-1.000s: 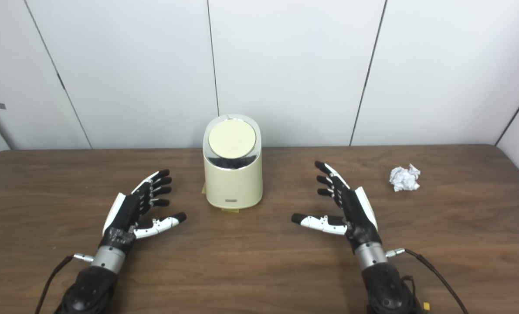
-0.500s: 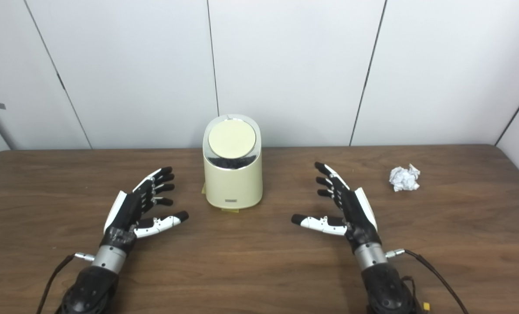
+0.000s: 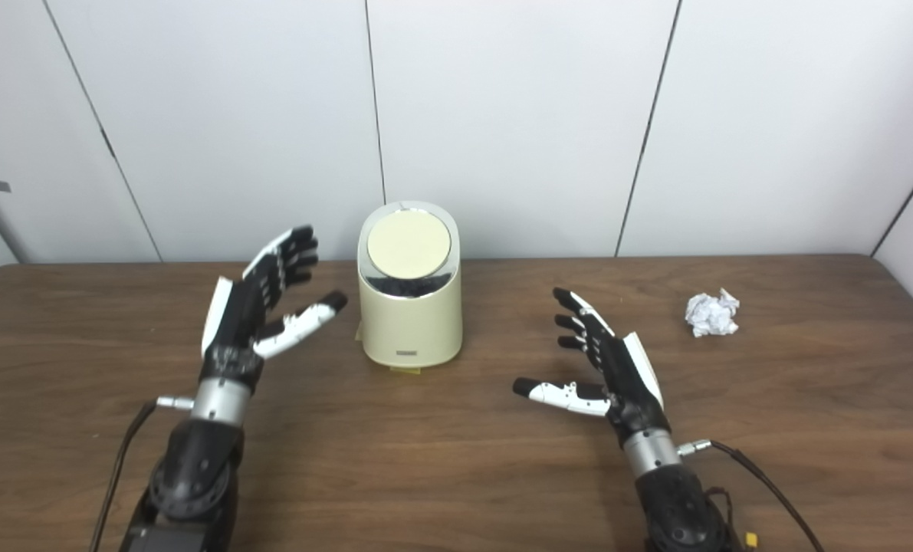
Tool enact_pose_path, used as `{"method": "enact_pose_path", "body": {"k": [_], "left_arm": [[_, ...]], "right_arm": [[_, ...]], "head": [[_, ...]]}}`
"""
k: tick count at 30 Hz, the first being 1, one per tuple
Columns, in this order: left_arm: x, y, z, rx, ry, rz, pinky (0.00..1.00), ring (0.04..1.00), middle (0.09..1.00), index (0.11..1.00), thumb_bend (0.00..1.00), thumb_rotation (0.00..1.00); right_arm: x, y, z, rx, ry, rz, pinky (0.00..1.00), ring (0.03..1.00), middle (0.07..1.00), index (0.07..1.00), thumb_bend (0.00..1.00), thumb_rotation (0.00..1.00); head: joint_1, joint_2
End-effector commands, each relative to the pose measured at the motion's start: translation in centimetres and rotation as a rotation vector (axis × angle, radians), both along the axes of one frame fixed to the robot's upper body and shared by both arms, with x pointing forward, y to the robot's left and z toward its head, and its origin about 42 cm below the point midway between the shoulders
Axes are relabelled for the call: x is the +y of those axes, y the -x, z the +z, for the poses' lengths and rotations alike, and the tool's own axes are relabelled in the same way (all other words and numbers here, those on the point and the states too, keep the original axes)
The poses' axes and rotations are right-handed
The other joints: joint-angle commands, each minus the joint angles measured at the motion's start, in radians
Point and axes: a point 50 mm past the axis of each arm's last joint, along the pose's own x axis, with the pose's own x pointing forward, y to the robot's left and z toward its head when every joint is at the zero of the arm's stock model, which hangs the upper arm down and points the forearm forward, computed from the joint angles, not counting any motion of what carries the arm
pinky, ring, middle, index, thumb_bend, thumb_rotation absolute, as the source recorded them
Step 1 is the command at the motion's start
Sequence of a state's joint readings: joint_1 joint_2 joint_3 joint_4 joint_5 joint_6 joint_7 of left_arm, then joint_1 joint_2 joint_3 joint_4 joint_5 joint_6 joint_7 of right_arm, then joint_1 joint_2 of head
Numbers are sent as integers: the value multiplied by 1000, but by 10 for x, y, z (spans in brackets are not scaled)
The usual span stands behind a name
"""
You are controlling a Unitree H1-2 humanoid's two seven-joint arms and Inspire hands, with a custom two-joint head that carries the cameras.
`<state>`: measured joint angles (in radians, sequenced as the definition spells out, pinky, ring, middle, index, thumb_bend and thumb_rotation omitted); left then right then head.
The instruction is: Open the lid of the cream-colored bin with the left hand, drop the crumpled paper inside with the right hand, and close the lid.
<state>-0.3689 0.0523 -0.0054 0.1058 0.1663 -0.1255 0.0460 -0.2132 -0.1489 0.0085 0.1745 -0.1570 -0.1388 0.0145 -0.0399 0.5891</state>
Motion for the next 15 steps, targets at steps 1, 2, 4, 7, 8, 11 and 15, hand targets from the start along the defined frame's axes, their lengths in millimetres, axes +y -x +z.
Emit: {"method": "enact_pose_path", "body": {"k": [1,2,4,7,8,11,15], "left_arm": [[-13,-11,23,-66,25,-9,803,849,868,894,796,284],[-17,-13,24,-69,35,-14,801,857,871,894,791,277],[-23,-16,27,-73,41,-18,807,870,876,899,789,286],[-30,-20,29,-75,35,-14,862,891,882,903,815,316],[-31,-21,30,-75,25,-8,892,897,883,904,825,324],[-35,-27,33,-71,-10,15,920,919,905,916,860,353],[-37,-37,41,-61,-56,39,903,950,929,929,895,368]], "right_arm": [[2,-7,18,-93,2,15,755,853,912,876,848,272],[2,-7,17,-94,4,14,756,856,913,877,848,275],[2,-7,16,-97,4,15,763,861,914,878,844,267],[1,-6,15,-97,-1,19,763,869,924,886,840,281],[1,-6,15,-96,-5,18,767,873,927,887,841,283],[1,-6,14,-93,-10,15,771,872,923,884,842,283],[1,-6,13,-97,-6,17,762,868,916,879,837,281]], "head": [[2,-5],[3,-9],[4,-12],[2,-14],[0,-14],[-2,-14],[-3,-13]]}}
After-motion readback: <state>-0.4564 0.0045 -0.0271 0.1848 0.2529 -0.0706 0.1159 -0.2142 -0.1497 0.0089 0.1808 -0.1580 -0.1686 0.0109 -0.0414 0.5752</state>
